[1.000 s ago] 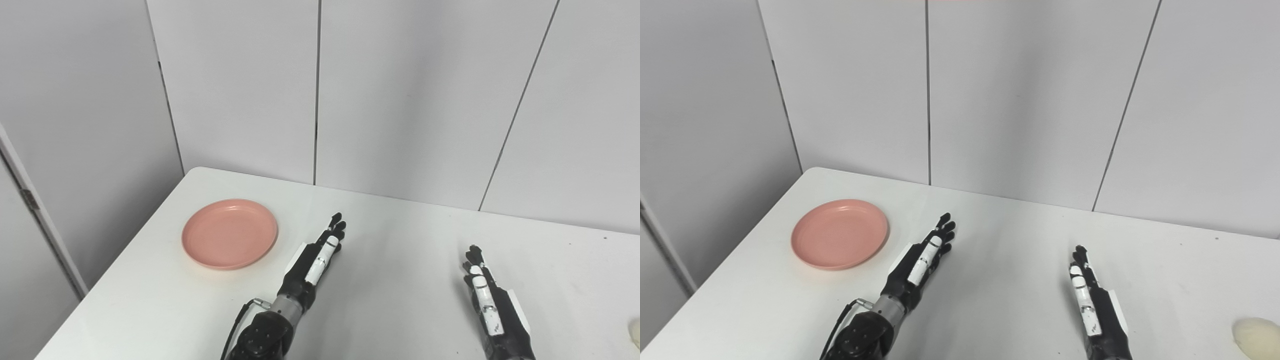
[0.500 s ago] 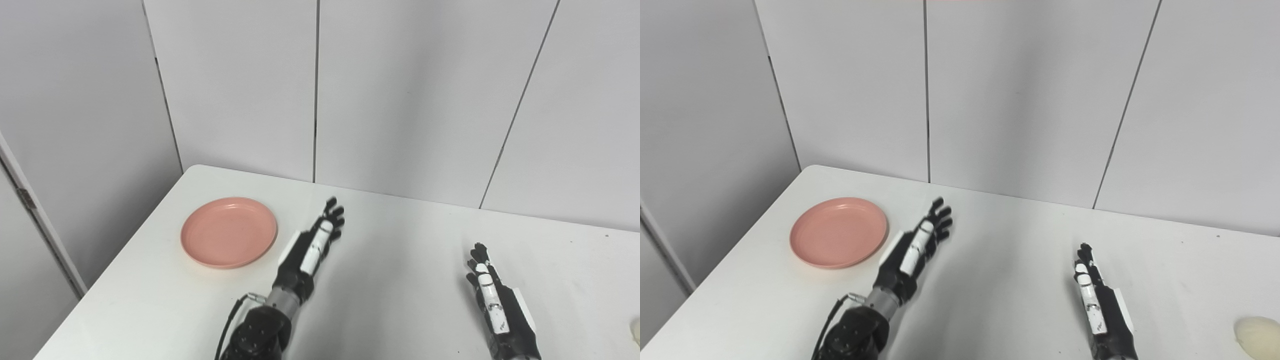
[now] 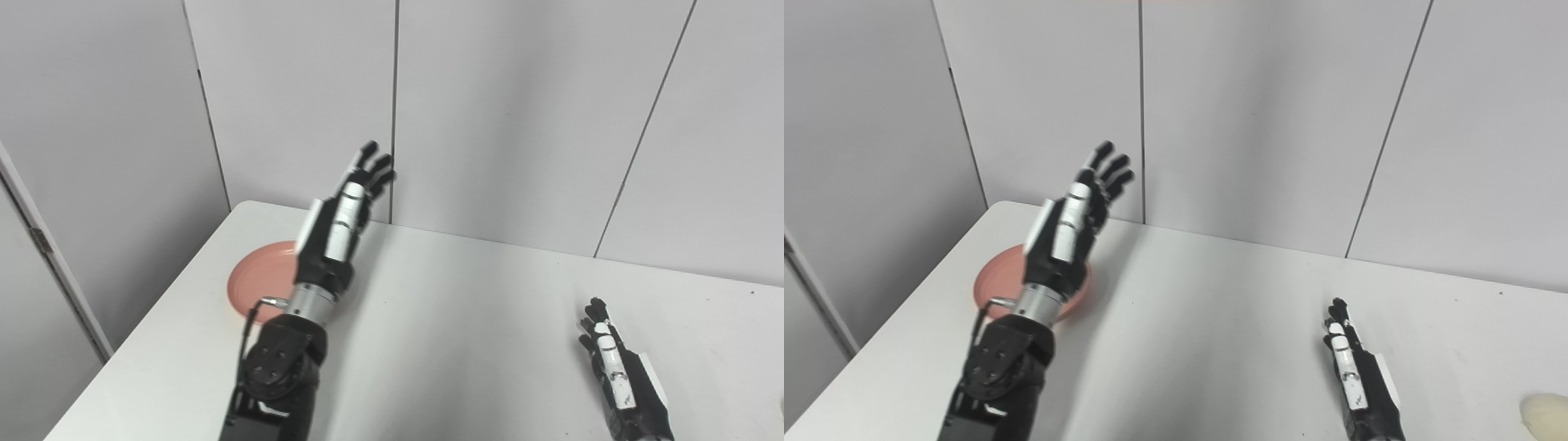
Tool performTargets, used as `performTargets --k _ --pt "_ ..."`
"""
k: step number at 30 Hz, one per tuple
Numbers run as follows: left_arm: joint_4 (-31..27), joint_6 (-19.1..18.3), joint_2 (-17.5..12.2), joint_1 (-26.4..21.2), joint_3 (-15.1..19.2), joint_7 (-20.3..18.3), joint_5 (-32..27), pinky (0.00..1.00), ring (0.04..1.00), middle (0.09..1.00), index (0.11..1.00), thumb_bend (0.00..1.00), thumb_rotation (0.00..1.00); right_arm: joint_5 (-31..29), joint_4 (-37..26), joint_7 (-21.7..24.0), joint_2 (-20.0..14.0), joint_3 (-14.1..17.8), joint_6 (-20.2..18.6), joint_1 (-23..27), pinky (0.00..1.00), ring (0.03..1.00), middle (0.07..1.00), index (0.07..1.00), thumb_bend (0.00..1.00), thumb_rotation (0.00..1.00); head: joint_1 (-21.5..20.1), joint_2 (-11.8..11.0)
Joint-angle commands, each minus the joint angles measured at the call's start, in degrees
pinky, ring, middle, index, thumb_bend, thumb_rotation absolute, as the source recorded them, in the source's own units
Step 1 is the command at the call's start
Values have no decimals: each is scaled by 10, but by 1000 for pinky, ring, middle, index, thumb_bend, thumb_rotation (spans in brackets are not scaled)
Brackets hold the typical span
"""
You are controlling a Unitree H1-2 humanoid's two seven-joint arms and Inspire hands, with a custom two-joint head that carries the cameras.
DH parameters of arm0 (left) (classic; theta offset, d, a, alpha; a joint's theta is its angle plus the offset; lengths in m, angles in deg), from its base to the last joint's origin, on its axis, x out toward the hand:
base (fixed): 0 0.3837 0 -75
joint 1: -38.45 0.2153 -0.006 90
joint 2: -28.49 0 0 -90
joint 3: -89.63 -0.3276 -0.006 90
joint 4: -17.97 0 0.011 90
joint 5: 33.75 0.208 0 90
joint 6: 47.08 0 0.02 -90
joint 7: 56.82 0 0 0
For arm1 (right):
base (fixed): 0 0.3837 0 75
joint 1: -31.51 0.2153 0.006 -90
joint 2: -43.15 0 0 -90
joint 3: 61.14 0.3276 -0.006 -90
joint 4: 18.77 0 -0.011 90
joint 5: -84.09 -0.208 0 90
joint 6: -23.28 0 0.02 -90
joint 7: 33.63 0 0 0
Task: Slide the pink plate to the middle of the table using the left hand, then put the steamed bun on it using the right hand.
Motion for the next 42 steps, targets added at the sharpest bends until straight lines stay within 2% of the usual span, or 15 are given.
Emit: performTargets --k 1,4,15,19,28,34,42 --pt "-23 16 -10 -23 15 9 -13 964 926 922 931 554 1000 -1 13 -2 -14 11 3 -5 1000 1000 1000 1000 100 1000 5 2" --pt "-20 38 -19 -26 38 16 -26 916 918 922 931 542 1000 -1 18 0 -17 12 4 -3 1000 1000 1000 1000 105 1000 12 2" --pt "-19 50 -51 -34 128 66 -58 950 928 932 934 523 1000 -8 20 8 -22 18 -2 1 1000 1000 1000 1000 128 1000 22 8" --pt "10 73 -67 -35 154 73 -74 944 931 933 934 507 1000 -13 12 10 -23 19 -16 1 1000 1000 1000 1000 121 1000 25 10" --pt "111 127 -108 -35 211 81 -105 947 935 936 937 539 1000 -10 4 8 -23 17 -16 0 1000 1000 1000 1000 111 1000 27 15" --pt "177 156 -124 -39 225 73 -130 968 938 936 943 542 1000 -15 8 10 -23 18 -13 0 1000 1000 1000 1000 111 1000 31 15" --pt "257 168 -141 -46 239 55 -191 965 938 934 952 525 1000 -15 11 10 -22 18 -3 0 1000 1000 1000 1000 114 1000 32 16"
